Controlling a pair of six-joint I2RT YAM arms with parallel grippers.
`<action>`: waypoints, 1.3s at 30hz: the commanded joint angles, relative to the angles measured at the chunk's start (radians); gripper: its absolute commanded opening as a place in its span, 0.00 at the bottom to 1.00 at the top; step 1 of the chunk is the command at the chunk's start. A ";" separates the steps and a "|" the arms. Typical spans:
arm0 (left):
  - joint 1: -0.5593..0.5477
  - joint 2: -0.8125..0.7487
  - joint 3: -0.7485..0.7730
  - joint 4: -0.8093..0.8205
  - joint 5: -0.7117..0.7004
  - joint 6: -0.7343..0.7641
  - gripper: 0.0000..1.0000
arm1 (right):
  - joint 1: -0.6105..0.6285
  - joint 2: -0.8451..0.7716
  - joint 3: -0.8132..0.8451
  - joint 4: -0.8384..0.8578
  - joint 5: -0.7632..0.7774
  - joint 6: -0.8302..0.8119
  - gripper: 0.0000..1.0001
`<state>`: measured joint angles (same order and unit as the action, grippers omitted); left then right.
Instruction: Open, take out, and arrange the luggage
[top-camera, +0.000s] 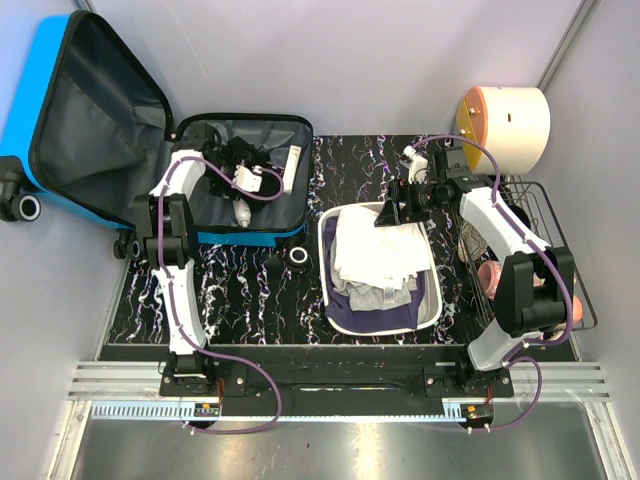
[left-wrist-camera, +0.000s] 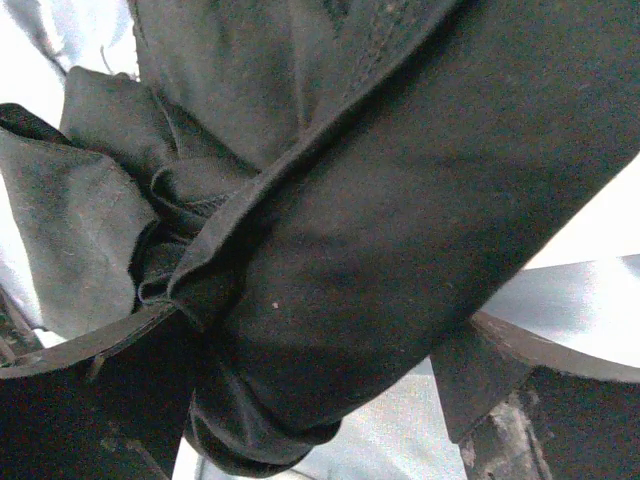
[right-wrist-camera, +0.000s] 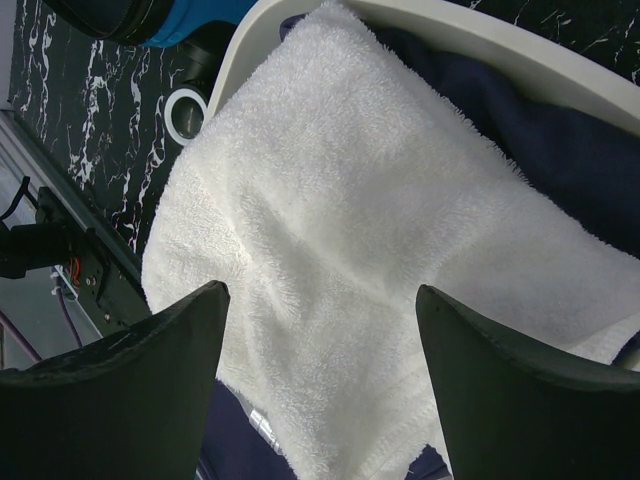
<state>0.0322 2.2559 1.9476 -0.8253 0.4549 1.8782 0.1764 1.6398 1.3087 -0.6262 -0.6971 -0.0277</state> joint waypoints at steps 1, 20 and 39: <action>-0.003 0.024 0.080 0.057 -0.004 0.042 0.84 | -0.003 0.002 0.047 -0.006 0.004 -0.014 0.85; -0.028 -0.162 0.270 -0.150 0.027 -0.316 0.00 | -0.006 -0.044 0.037 -0.003 -0.022 -0.032 0.86; -0.039 -0.317 0.212 -0.706 0.466 -1.594 0.00 | -0.025 -0.156 -0.048 0.016 -0.073 -0.009 0.86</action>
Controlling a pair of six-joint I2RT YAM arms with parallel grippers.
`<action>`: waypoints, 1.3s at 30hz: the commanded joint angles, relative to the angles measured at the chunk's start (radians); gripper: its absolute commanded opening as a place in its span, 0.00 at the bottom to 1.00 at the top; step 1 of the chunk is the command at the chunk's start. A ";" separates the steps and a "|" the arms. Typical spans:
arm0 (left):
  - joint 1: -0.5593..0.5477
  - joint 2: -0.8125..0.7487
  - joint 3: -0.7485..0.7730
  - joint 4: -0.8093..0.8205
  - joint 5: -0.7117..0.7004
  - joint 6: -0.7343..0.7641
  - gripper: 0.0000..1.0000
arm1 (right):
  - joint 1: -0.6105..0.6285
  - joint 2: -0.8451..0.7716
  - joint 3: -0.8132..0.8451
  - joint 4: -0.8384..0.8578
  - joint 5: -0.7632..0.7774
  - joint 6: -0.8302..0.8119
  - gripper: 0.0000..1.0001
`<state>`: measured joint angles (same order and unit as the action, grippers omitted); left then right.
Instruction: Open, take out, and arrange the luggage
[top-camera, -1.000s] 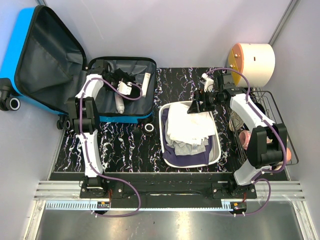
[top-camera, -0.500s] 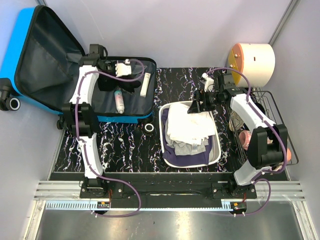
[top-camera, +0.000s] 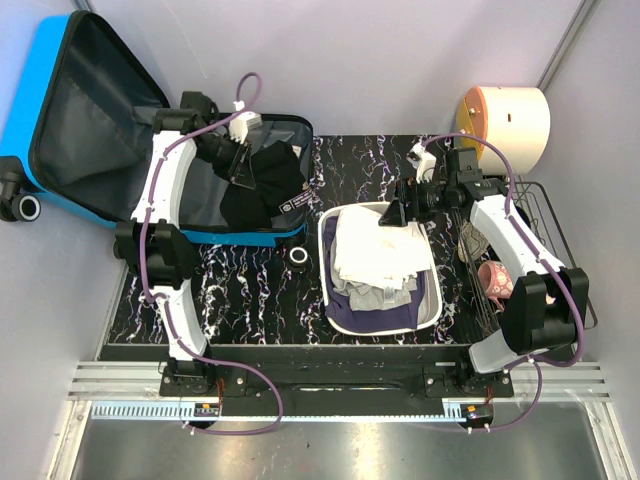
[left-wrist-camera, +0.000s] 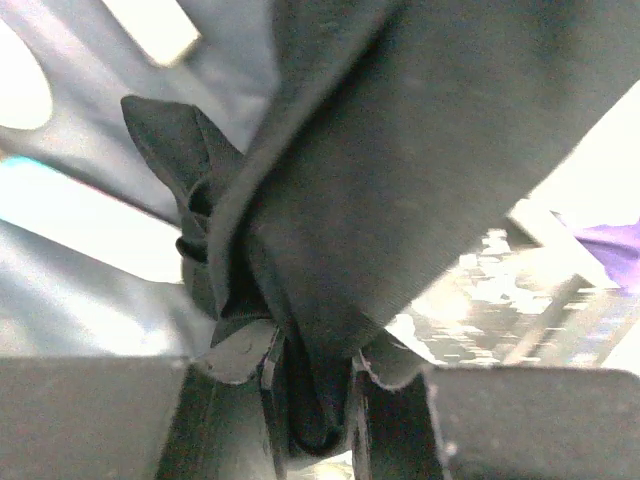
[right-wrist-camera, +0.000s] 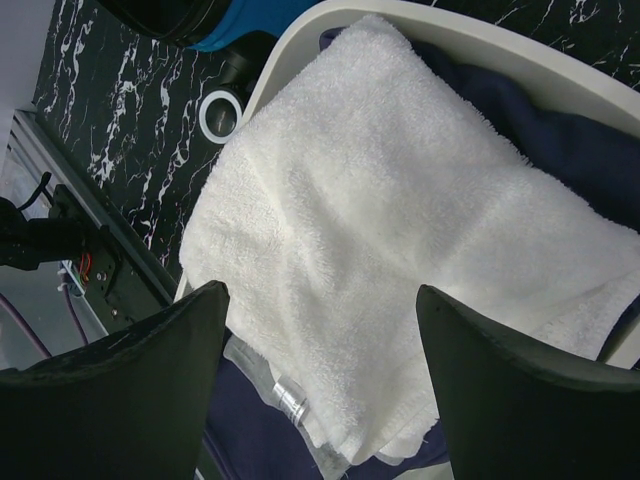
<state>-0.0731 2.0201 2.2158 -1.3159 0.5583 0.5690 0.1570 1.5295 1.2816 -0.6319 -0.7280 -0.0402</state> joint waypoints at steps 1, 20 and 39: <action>0.071 -0.095 -0.064 -0.186 0.415 -0.355 0.00 | -0.005 -0.048 -0.021 0.021 -0.047 0.005 0.86; -0.286 -0.541 -0.930 1.574 0.563 -1.535 0.00 | -0.150 -0.133 0.021 -0.032 -0.030 -0.033 0.89; -0.559 -0.269 -1.103 1.945 0.374 -1.712 0.00 | -0.306 -0.307 0.004 -0.040 0.105 -0.052 0.98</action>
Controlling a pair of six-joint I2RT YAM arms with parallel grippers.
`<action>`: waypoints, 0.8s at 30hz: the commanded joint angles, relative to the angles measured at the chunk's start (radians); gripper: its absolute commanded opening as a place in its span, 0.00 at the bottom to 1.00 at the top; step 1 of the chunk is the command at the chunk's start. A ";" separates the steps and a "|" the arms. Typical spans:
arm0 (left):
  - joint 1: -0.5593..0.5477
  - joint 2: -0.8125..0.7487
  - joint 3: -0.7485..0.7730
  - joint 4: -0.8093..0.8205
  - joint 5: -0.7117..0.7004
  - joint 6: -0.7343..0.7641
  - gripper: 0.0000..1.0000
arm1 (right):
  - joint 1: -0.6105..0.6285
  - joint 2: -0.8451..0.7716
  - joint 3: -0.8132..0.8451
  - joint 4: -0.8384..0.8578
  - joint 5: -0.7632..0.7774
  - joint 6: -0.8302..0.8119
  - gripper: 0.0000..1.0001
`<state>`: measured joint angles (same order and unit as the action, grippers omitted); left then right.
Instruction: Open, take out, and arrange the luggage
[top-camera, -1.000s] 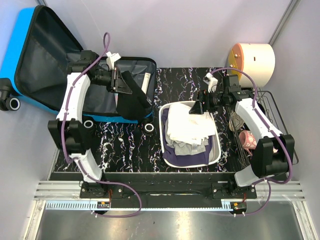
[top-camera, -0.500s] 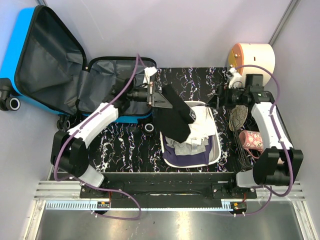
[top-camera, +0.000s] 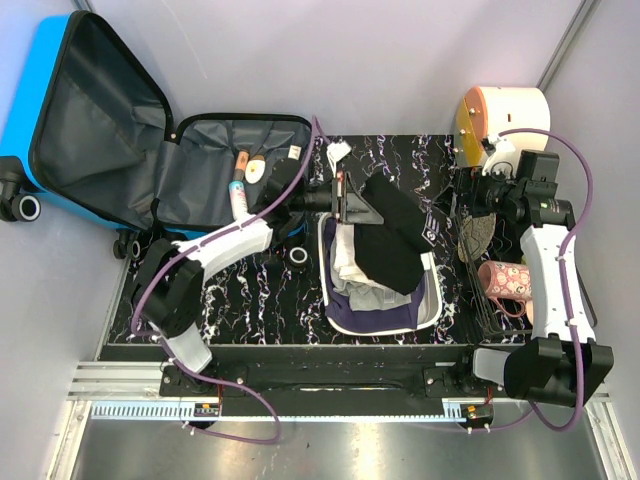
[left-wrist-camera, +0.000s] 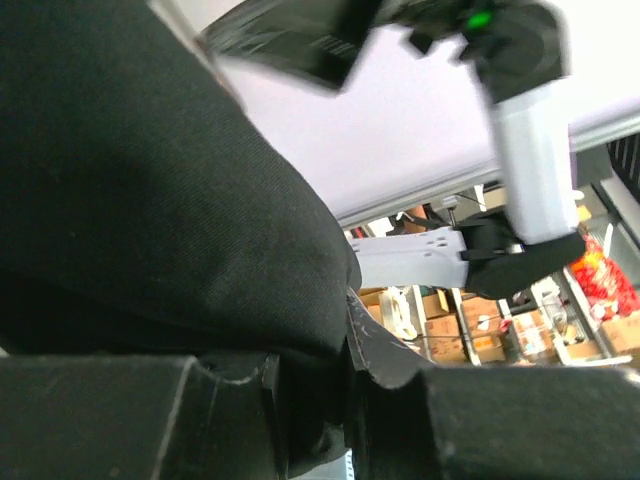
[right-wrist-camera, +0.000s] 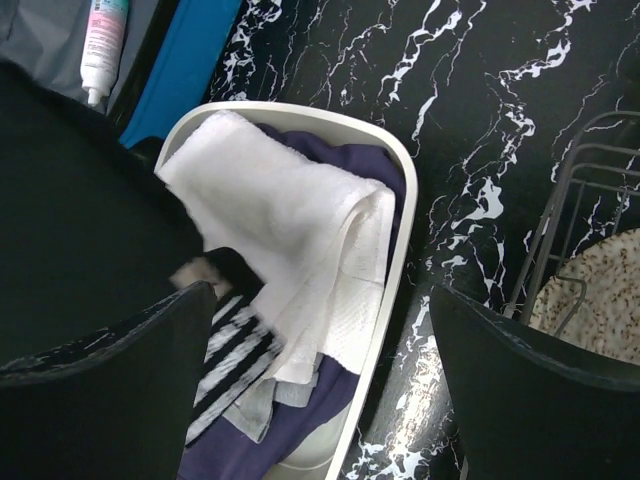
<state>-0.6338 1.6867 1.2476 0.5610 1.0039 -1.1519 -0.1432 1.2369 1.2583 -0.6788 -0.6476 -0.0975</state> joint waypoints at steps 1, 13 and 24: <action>0.002 0.082 -0.167 0.074 -0.080 0.006 0.00 | -0.006 -0.011 0.021 0.007 0.016 0.010 0.98; 0.022 0.101 -0.232 -0.258 -0.137 0.251 0.48 | 0.079 -0.013 -0.077 -0.010 -0.308 0.018 0.90; 0.239 -0.304 -0.119 -0.876 -0.203 0.839 0.99 | 0.312 -0.021 -0.116 -0.002 -0.271 -0.166 0.91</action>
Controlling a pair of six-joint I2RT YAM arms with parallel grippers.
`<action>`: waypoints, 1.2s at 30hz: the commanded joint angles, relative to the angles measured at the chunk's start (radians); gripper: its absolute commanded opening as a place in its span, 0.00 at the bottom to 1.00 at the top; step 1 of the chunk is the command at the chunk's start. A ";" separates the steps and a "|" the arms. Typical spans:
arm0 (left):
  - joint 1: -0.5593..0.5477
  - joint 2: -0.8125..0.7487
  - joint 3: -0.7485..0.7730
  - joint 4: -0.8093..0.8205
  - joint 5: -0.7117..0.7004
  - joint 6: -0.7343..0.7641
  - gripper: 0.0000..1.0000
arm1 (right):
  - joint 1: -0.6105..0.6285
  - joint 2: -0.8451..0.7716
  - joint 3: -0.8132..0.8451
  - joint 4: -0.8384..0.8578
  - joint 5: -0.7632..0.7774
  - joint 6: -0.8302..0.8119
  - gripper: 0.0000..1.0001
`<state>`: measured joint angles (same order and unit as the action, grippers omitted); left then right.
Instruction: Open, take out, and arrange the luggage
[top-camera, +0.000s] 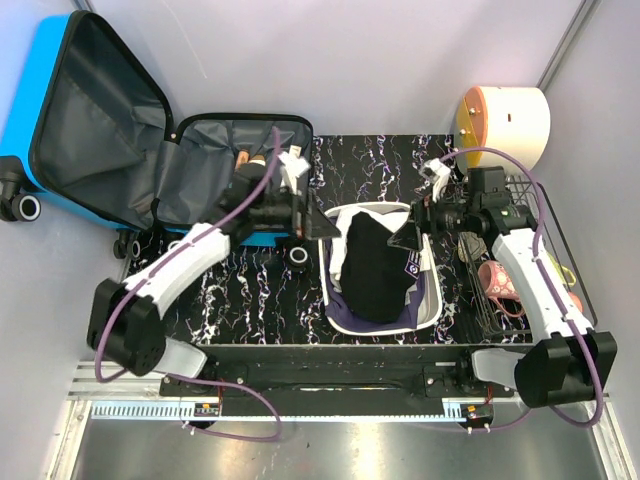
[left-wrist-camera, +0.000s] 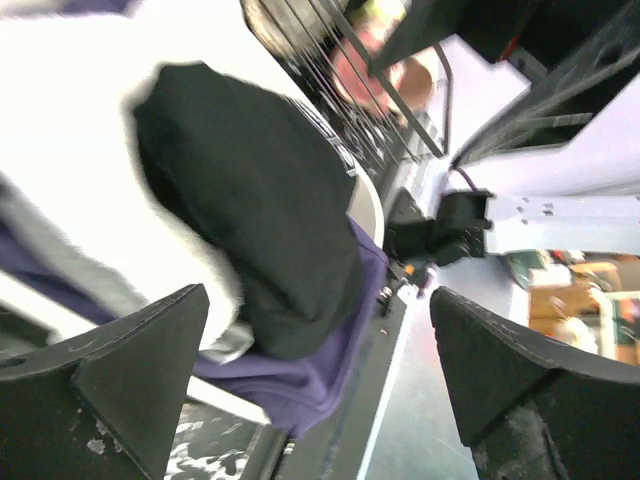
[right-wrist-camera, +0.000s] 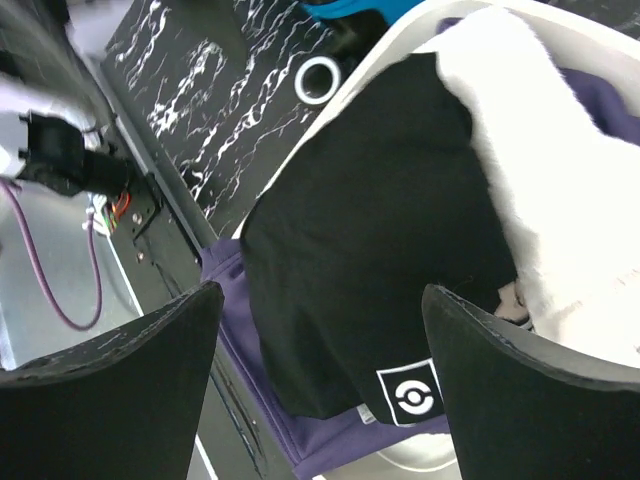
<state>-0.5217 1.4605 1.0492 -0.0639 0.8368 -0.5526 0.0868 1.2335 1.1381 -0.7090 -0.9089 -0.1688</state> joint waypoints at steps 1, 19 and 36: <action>0.161 -0.083 0.092 -0.286 -0.028 0.265 0.99 | 0.108 0.007 0.011 0.032 0.010 -0.109 0.91; 0.353 -0.072 0.239 -0.461 -0.176 0.510 0.99 | 0.430 0.439 0.000 0.075 0.447 -0.538 0.93; 0.388 -0.039 0.305 -0.485 -0.179 0.572 0.99 | 0.426 0.050 -0.123 0.123 0.512 -0.316 1.00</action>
<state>-0.1387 1.4029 1.2751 -0.5804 0.6765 -0.0208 0.5224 1.3006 0.8963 -0.4988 -0.4664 -0.5541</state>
